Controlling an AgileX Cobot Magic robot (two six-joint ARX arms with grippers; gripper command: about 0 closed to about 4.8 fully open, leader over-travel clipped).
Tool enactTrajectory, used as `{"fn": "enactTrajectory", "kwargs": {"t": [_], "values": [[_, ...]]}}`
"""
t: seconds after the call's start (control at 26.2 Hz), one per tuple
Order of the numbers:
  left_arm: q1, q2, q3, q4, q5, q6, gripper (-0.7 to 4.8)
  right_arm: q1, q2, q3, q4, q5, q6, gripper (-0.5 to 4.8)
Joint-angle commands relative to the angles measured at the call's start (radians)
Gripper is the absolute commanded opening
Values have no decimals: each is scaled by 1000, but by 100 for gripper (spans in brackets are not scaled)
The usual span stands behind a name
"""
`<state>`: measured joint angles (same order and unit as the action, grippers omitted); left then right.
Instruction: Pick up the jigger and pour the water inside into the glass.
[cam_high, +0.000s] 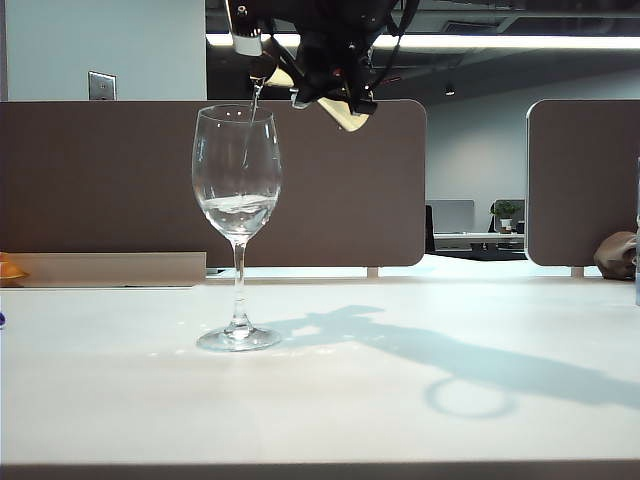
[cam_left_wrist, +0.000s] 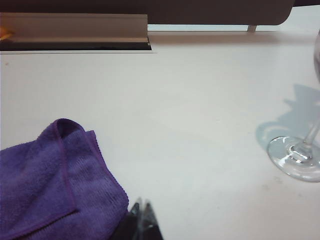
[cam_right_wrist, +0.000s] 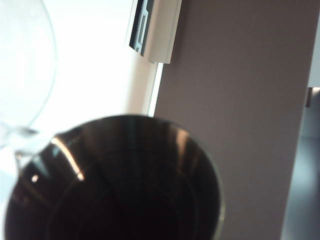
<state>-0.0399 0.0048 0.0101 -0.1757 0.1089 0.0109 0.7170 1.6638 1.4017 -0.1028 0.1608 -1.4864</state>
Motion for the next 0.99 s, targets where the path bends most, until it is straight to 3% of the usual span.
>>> {"fn": "enactTrajectory", "kwargs": {"t": [0.04, 0.65, 0.99], "values": [[1, 1, -3, 5, 4, 8, -5, -4, -5, 6, 82, 3, -15, -2], [2, 1, -3, 5, 4, 8, -5, -1, -5, 7, 261, -6, -92, -2], [2, 1, -3, 5, 4, 8, -5, 2, -5, 10, 265, -58, -119, -2]]}}
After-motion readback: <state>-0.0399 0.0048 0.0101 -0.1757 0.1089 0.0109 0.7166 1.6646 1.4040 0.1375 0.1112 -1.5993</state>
